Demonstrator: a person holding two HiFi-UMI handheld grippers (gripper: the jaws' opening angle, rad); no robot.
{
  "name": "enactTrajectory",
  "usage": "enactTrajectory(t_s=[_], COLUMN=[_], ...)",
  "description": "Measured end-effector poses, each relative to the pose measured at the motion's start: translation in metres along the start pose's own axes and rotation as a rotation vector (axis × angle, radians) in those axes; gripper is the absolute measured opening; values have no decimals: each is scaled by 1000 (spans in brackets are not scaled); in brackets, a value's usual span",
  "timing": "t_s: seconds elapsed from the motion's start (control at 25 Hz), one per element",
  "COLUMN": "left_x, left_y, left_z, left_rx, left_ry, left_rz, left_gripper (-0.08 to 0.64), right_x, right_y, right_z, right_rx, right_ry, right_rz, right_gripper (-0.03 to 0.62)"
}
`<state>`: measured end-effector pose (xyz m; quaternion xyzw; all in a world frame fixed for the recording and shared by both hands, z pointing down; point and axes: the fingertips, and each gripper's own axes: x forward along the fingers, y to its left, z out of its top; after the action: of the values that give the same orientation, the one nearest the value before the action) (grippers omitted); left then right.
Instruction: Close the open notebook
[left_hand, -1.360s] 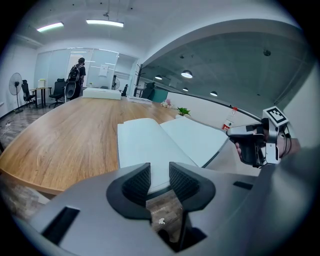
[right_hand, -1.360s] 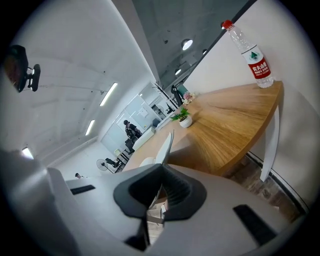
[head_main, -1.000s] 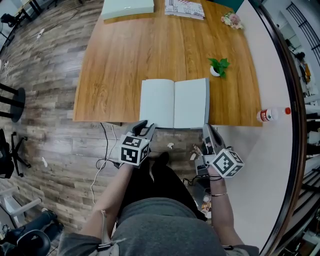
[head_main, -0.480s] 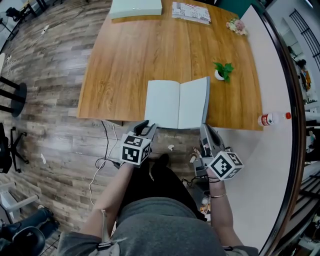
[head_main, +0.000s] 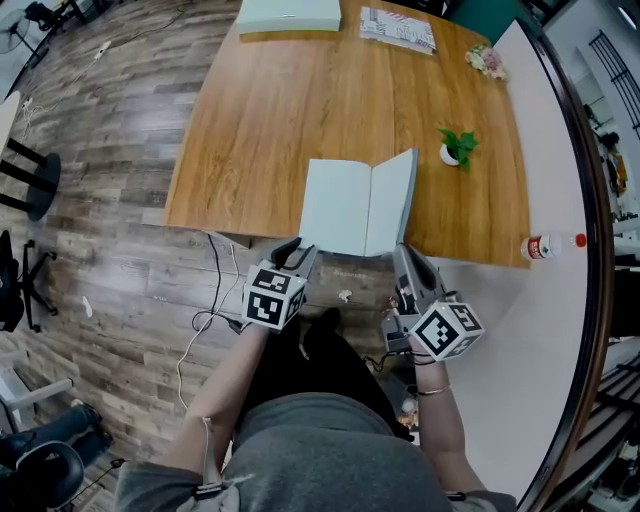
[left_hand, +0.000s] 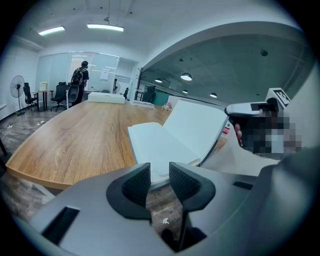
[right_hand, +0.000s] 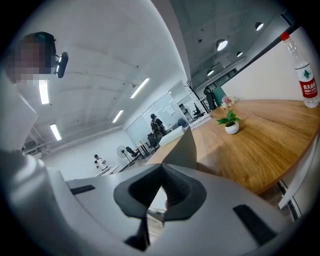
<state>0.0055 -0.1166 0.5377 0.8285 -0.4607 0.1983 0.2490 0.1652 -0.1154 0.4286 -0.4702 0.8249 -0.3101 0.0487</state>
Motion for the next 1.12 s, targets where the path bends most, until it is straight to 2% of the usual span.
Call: enactTrajectory(t_s=[0.64,1.12], left_x=[-14,-26], left_y=[17,29], left_z=[1,-3], left_rx=[-52,-110], left_ry=[-33,-53], left_rz=[51,90], left_gripper=[127,127], right_x=[27,54], right_y=[34,55], right_z=[-16,-41], right_rx=[-77,-127], right_ry=[77,173], right_rz=[100,173], right_gripper=[11,11])
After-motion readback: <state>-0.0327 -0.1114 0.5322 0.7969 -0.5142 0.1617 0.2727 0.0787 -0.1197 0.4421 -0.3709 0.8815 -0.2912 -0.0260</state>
